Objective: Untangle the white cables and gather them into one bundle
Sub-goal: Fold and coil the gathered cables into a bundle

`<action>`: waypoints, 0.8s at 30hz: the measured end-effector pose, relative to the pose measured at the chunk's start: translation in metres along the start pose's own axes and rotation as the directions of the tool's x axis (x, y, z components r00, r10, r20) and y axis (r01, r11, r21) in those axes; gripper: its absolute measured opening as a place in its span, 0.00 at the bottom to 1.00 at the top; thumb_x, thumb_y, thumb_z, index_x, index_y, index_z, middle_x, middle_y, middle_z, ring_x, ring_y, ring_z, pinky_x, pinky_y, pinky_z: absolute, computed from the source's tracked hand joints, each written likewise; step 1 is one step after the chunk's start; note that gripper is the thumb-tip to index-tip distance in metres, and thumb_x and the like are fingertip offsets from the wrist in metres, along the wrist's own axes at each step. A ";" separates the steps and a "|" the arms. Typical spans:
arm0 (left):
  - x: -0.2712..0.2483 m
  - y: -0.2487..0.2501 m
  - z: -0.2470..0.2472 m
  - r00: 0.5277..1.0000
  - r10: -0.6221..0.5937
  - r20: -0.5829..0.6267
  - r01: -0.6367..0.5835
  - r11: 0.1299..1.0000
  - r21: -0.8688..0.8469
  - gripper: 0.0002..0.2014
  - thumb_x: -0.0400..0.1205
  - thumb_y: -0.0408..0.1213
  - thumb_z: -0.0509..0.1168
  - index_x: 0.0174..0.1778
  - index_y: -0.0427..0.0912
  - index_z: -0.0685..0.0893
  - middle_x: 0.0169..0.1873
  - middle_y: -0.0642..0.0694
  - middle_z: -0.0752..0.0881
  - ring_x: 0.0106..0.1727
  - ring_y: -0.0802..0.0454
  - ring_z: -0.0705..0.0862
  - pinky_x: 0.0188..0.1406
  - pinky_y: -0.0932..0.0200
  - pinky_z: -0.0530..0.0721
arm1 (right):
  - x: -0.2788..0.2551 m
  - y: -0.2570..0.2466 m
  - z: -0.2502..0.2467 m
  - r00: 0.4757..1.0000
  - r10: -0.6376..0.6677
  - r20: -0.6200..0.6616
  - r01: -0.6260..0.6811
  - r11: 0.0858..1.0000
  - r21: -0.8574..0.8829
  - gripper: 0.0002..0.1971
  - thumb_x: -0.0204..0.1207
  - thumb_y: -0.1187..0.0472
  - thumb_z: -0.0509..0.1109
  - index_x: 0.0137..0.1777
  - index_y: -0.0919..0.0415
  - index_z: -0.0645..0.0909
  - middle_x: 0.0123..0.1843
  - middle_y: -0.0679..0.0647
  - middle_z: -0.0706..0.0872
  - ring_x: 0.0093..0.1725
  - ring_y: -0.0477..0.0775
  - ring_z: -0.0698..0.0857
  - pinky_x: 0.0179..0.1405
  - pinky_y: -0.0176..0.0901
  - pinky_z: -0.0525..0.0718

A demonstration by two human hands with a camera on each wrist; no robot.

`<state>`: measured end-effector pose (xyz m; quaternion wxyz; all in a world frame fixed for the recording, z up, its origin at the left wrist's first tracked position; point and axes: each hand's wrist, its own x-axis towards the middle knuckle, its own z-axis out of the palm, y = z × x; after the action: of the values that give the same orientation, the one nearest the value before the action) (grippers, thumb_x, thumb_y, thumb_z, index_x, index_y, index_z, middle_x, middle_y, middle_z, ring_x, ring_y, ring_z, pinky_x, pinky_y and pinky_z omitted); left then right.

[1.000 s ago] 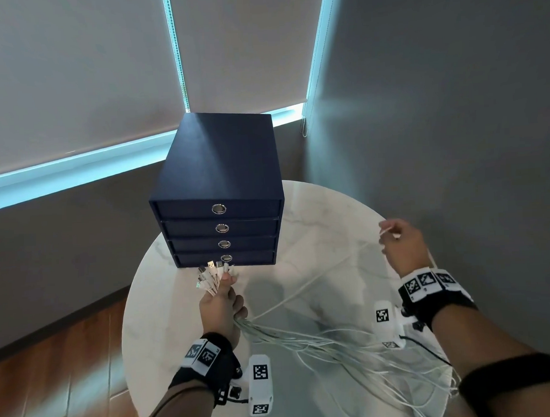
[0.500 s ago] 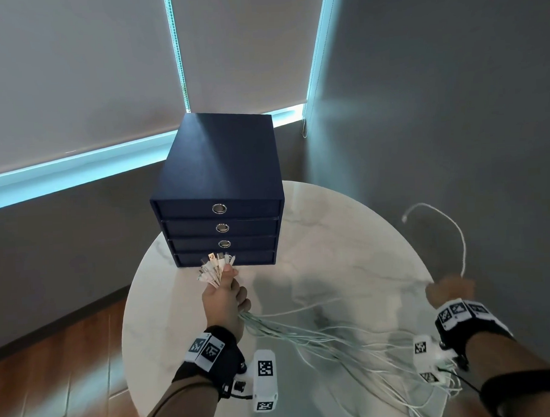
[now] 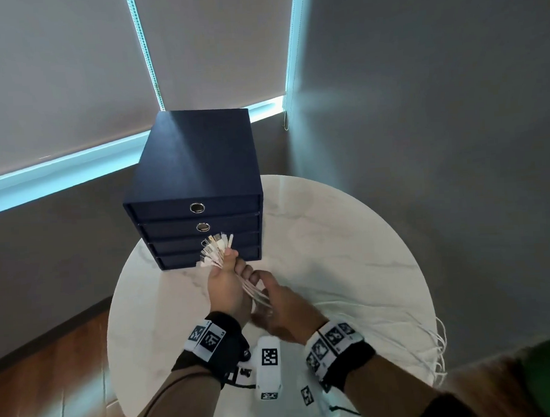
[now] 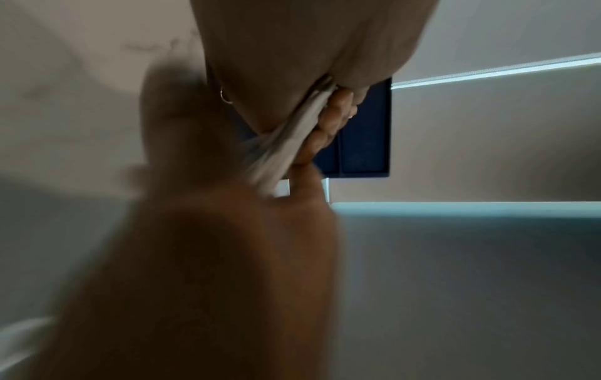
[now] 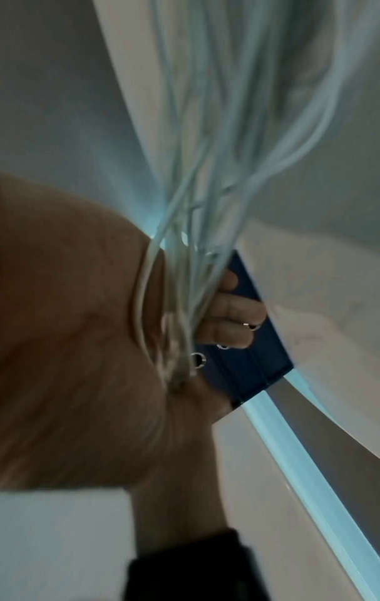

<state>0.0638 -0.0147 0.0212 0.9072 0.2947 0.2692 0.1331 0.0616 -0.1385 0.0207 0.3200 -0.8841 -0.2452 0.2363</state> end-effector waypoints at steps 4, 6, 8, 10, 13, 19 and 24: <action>0.009 0.023 -0.008 1.000 0.018 -0.005 -0.018 0.995 -0.097 0.13 0.91 0.41 0.56 0.40 0.46 0.74 0.22 0.54 0.66 0.20 0.58 0.63 0.20 0.63 0.68 | 0.001 0.032 0.013 0.995 0.042 -0.095 -0.061 0.977 -0.203 0.14 0.81 0.44 0.62 0.41 0.53 0.76 0.39 0.56 0.86 0.44 0.61 0.86 0.44 0.47 0.82; 0.012 0.028 -0.014 0.999 0.029 -0.024 -0.032 0.991 -0.129 0.13 0.91 0.41 0.56 0.40 0.46 0.74 0.21 0.54 0.66 0.19 0.58 0.62 0.16 0.65 0.64 | -0.005 0.059 0.006 0.993 0.065 -0.093 -0.085 0.969 -0.231 0.19 0.80 0.39 0.62 0.35 0.52 0.75 0.34 0.53 0.84 0.41 0.60 0.86 0.43 0.50 0.84; 0.014 0.032 -0.016 0.997 0.052 -0.051 -0.059 0.988 -0.144 0.13 0.91 0.40 0.56 0.39 0.46 0.74 0.21 0.54 0.66 0.18 0.59 0.62 0.13 0.65 0.62 | -0.012 0.079 -0.007 0.990 0.122 -0.063 -0.135 0.948 -0.287 0.18 0.80 0.38 0.63 0.41 0.52 0.81 0.42 0.54 0.88 0.47 0.59 0.87 0.46 0.46 0.83; 0.017 0.038 -0.015 0.996 0.060 -0.065 -0.071 0.982 -0.173 0.13 0.91 0.40 0.56 0.39 0.47 0.74 0.20 0.55 0.65 0.17 0.59 0.61 0.11 0.66 0.61 | -0.024 0.103 -0.021 0.974 0.221 -0.054 -0.227 0.934 -0.276 0.17 0.78 0.38 0.65 0.43 0.51 0.84 0.45 0.53 0.89 0.48 0.54 0.87 0.44 0.40 0.80; 0.024 0.057 -0.013 0.994 0.063 -0.092 -0.083 0.969 -0.231 0.15 0.91 0.41 0.55 0.36 0.47 0.73 0.19 0.55 0.64 0.16 0.60 0.59 0.10 0.66 0.59 | -0.051 0.148 -0.042 0.939 0.333 -0.089 -0.345 0.895 -0.284 0.13 0.78 0.42 0.67 0.41 0.49 0.83 0.45 0.53 0.89 0.50 0.54 0.88 0.44 0.41 0.78; 0.031 0.072 -0.028 0.991 0.067 -0.119 -0.097 0.960 -0.262 0.16 0.91 0.41 0.54 0.35 0.48 0.72 0.19 0.56 0.62 0.16 0.60 0.58 0.12 0.67 0.55 | -0.107 0.221 -0.094 0.837 0.505 -0.209 -0.543 0.812 -0.214 0.17 0.71 0.32 0.66 0.30 0.42 0.77 0.36 0.44 0.83 0.44 0.50 0.84 0.44 0.42 0.77; 0.016 0.048 -0.033 0.998 -0.011 -0.069 -0.001 0.986 -0.166 0.15 0.91 0.41 0.54 0.37 0.47 0.72 0.20 0.56 0.62 0.16 0.61 0.58 0.10 0.67 0.55 | -0.114 0.228 -0.155 0.708 0.546 -0.448 -0.671 0.718 -0.186 0.09 0.76 0.51 0.64 0.44 0.51 0.84 0.53 0.63 0.90 0.55 0.68 0.86 0.53 0.52 0.81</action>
<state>0.0546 0.0448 0.0216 0.9189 0.2125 0.2896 0.1630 0.1273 -0.4286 0.0012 0.1060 -0.9831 0.0918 0.1176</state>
